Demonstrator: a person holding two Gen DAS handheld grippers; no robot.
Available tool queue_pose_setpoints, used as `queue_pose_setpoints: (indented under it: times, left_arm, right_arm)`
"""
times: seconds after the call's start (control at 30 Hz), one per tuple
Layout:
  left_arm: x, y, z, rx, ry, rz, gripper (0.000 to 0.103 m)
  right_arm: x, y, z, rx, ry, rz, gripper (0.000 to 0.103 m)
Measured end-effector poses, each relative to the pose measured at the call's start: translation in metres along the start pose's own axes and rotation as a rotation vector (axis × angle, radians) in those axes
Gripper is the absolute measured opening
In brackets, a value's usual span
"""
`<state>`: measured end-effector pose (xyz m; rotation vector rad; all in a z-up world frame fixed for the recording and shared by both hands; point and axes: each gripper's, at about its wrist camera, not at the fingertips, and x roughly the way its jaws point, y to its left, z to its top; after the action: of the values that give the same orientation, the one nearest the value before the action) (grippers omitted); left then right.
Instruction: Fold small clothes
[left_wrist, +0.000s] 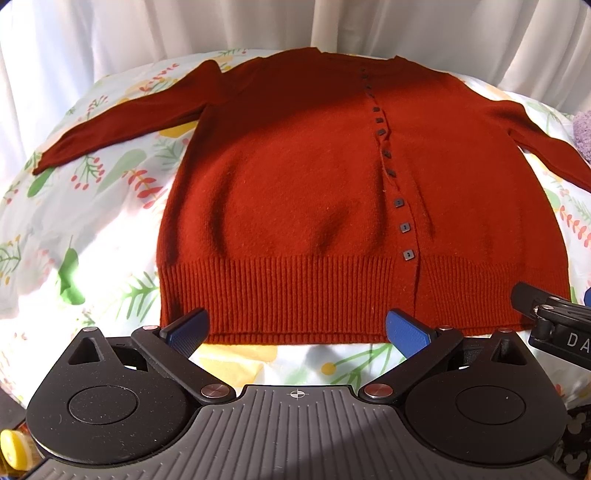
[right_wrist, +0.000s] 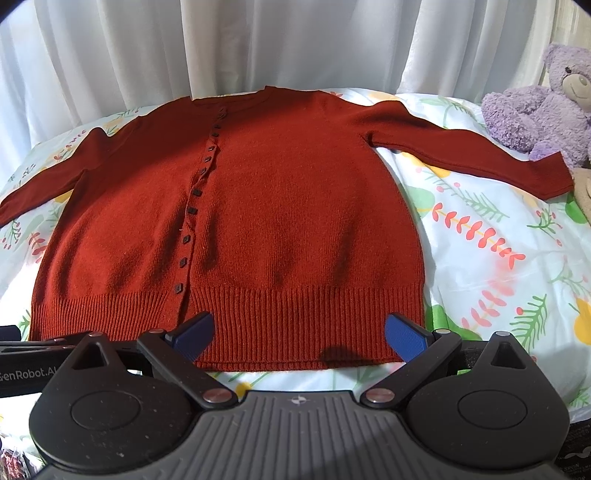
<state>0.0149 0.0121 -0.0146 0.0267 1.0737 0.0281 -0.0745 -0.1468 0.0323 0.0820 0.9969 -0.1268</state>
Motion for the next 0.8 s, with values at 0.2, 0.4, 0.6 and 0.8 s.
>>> queue_pose_setpoints:
  times: [0.2, 0.4, 0.6, 0.8]
  left_arm:
    - [-0.0009, -0.0030, 0.0012, 0.004, 0.002, 0.000, 0.103]
    - [-0.0016, -0.0044, 0.0017, 0.005, 0.003, 0.001, 0.103]
    - [-0.0022, -0.0053, 0.0014, 0.005, 0.005, -0.002, 0.103]
    - [-0.0012, -0.0051, 0.0021, 0.003, 0.010, 0.000, 0.103]
  right_arm:
    - [-0.0005, -0.0001, 0.0004, 0.000, 0.000, 0.000, 0.099]
    - [-0.0009, -0.0002, 0.0004, 0.000, 0.001, 0.000, 0.099]
    - [-0.0006, 0.0000, 0.0004, -0.001, 0.002, 0.001, 0.099]
    - [-0.0008, -0.0024, -0.0006, -0.004, 0.006, 0.005, 0.099]
